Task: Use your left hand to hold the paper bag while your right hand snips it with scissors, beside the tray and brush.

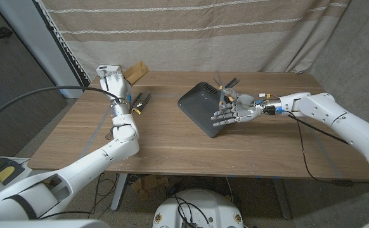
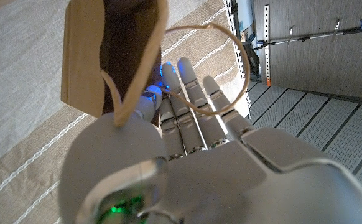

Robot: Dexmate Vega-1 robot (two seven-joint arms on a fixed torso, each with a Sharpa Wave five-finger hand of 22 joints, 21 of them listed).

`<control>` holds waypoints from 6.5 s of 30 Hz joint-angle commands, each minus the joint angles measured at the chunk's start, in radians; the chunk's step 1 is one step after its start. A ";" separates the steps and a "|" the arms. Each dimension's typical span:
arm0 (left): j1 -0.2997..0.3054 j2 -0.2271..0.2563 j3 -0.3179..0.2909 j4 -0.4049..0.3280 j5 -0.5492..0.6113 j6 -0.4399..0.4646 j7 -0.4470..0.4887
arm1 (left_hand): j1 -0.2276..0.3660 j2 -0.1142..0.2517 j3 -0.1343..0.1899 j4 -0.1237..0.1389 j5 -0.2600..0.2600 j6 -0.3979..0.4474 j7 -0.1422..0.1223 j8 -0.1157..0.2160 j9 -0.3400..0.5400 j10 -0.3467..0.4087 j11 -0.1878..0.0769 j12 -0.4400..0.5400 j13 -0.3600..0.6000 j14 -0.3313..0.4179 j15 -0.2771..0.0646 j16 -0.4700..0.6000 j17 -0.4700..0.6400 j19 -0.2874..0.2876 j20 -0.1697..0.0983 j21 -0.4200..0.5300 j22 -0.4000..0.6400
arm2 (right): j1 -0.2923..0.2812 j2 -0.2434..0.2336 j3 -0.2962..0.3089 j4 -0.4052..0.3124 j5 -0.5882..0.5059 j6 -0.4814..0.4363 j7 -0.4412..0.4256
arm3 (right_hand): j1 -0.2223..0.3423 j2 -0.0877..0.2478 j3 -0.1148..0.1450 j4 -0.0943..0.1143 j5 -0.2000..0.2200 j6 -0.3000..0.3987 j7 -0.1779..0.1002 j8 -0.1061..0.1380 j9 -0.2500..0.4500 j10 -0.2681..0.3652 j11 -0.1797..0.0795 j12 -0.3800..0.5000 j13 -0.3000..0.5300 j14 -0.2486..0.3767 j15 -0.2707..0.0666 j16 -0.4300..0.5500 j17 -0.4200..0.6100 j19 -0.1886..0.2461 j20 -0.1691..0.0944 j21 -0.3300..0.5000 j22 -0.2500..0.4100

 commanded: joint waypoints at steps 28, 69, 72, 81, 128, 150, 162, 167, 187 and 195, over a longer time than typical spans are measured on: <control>0.101 -0.130 -0.190 -0.051 -0.208 -0.378 0.096 | -0.079 -0.011 0.034 0.019 0.008 0.074 -0.134 0.091 0.101 0.076 -0.112 0.020 -0.031 -0.089 -0.120 -0.141 -0.087 0.016 -0.058 0.035 -0.037 | -0.018 -0.002 0.014 -0.011 0.014 0.009 -0.023 | 0.003 0.010 -0.002 -0.004 -0.001 -0.011 0.012 0.008 0.000 0.010 0.004 -0.005 0.008 0.005 0.000 -0.006 0.006 0.012 0.002 -0.012 0.005; 0.183 -0.229 -0.353 -0.122 -0.647 -0.779 -0.080 | -0.128 -0.025 0.085 -0.009 0.008 0.053 -0.120 0.093 0.087 0.060 -0.113 0.045 -0.082 0.021 -0.125 -0.156 -0.381 0.169 -0.130 0.124 -0.123 | -0.035 -0.009 0.025 -0.021 0.023 0.025 -0.031 | 0.003 0.011 -0.001 -0.006 -0.002 -0.014 0.013 0.011 -0.002 0.013 0.003 -0.010 0.011 0.004 0.001 -0.011 0.008 0.018 0.003 -0.024 0.005; 0.185 -0.241 -0.365 -0.130 -0.686 -0.779 -0.099 | -0.128 -0.025 0.087 -0.009 0.008 0.053 -0.107 0.096 0.089 0.069 -0.111 0.048 -0.087 0.028 -0.124 -0.152 -0.391 0.175 -0.128 0.128 -0.123 | -0.038 -0.011 0.028 -0.025 0.026 0.025 -0.034 | 0.002 0.012 -0.001 -0.006 -0.002 -0.015 0.011 0.010 -0.003 0.012 0.003 -0.011 0.011 0.005 0.000 -0.011 0.008 0.019 0.002 -0.025 0.005; 0.181 -0.261 -0.386 -0.138 -0.782 -0.804 -0.159 | -0.129 -0.026 0.094 -0.010 0.007 0.053 -0.103 0.107 0.107 0.075 -0.112 0.055 -0.095 0.041 -0.124 -0.149 -0.412 0.178 -0.128 0.132 -0.125 | -0.046 -0.020 0.035 -0.039 0.029 0.028 -0.043 | 0.001 0.013 -0.001 -0.006 -0.003 -0.018 0.017 0.004 -0.014 0.013 0.006 -0.012 0.012 0.008 0.002 -0.012 0.009 0.021 0.003 -0.028 0.005; 0.150 -0.406 -0.433 -0.102 -1.337 -0.892 -0.380 | -0.137 -0.011 0.103 -0.007 0.008 0.044 -0.109 0.113 0.121 0.043 -0.111 0.087 -0.113 0.006 -0.126 -0.148 -0.435 0.079 -0.148 0.132 -0.117 | -0.032 -0.048 0.013 -0.067 -0.015 0.077 0.016 | 0.006 0.018 0.002 -0.011 -0.003 -0.023 0.036 -0.026 -0.066 0.008 0.034 -0.053 -0.022 0.006 0.025 -0.020 0.002 0.041 0.006 -0.040 0.006; 0.133 -0.449 -0.410 -0.081 -1.437 -0.910 -0.353 | -0.139 -0.009 0.102 -0.005 0.007 0.037 -0.107 0.103 0.103 0.040 -0.111 0.096 -0.126 0.011 -0.125 -0.147 -0.434 0.069 -0.148 0.148 -0.116 | -0.019 -0.053 -0.008 -0.072 -0.069 0.111 0.009 | 0.009 0.022 0.004 -0.013 -0.005 -0.025 0.052 -0.027 -0.069 0.016 0.047 -0.060 -0.025 0.023 0.035 -0.016 -0.001 0.058 0.016 -0.042 0.006; 0.137 -0.447 -0.406 -0.098 -1.485 -0.897 -0.358 | -0.137 -0.012 0.104 -0.009 0.006 0.042 -0.099 0.097 0.088 0.047 -0.110 0.104 -0.139 0.023 -0.125 -0.144 -0.434 0.067 -0.148 0.159 -0.117 | -0.002 -0.059 -0.025 -0.089 -0.095 0.114 0.023 | 0.009 0.022 0.004 -0.014 -0.006 -0.031 0.057 -0.029 -0.069 0.018 0.048 -0.063 -0.025 0.028 0.038 -0.015 -0.002 0.067 0.016 -0.042 0.006; 0.152 -0.454 -0.406 -0.127 -1.498 -0.907 -0.340 | -0.135 -0.014 0.104 -0.011 0.005 0.045 -0.102 0.096 0.083 0.050 -0.110 0.106 -0.147 0.027 -0.125 -0.145 -0.434 0.066 -0.149 0.163 -0.117 | 0.006 -0.070 -0.028 -0.109 -0.116 0.124 0.018 | 0.007 0.023 0.004 -0.013 -0.008 -0.033 0.064 -0.029 -0.069 0.020 0.052 -0.065 -0.025 0.040 0.039 -0.011 -0.003 0.073 0.012 -0.042 0.006; 0.169 -0.440 -0.387 -0.160 -1.546 -0.860 -0.312 | -0.137 -0.014 0.105 -0.008 0.005 0.032 -0.098 0.098 0.091 0.036 -0.111 0.115 -0.146 0.022 -0.124 -0.149 -0.434 0.057 -0.147 0.174 -0.118 | 0.076 -0.069 -0.074 -0.126 -0.181 0.111 0.047 | 0.006 0.028 0.006 -0.012 -0.012 -0.033 0.073 -0.027 -0.066 0.035 0.048 -0.068 -0.028 0.077 0.031 0.002 -0.004 0.096 0.020 -0.041 0.006; 0.167 -0.441 -0.378 -0.167 -1.544 -0.857 -0.298 | -0.141 -0.010 0.106 -0.004 0.006 0.027 -0.094 0.099 0.096 0.025 -0.112 0.120 -0.142 0.018 -0.124 -0.149 -0.434 0.051 -0.147 0.177 -0.118 | 0.111 -0.057 -0.104 -0.116 -0.206 0.092 0.071 | 0.005 0.029 0.006 -0.012 -0.014 -0.034 0.077 -0.027 -0.066 0.037 0.049 -0.074 -0.034 0.081 0.032 0.003 -0.005 0.098 0.021 -0.042 0.006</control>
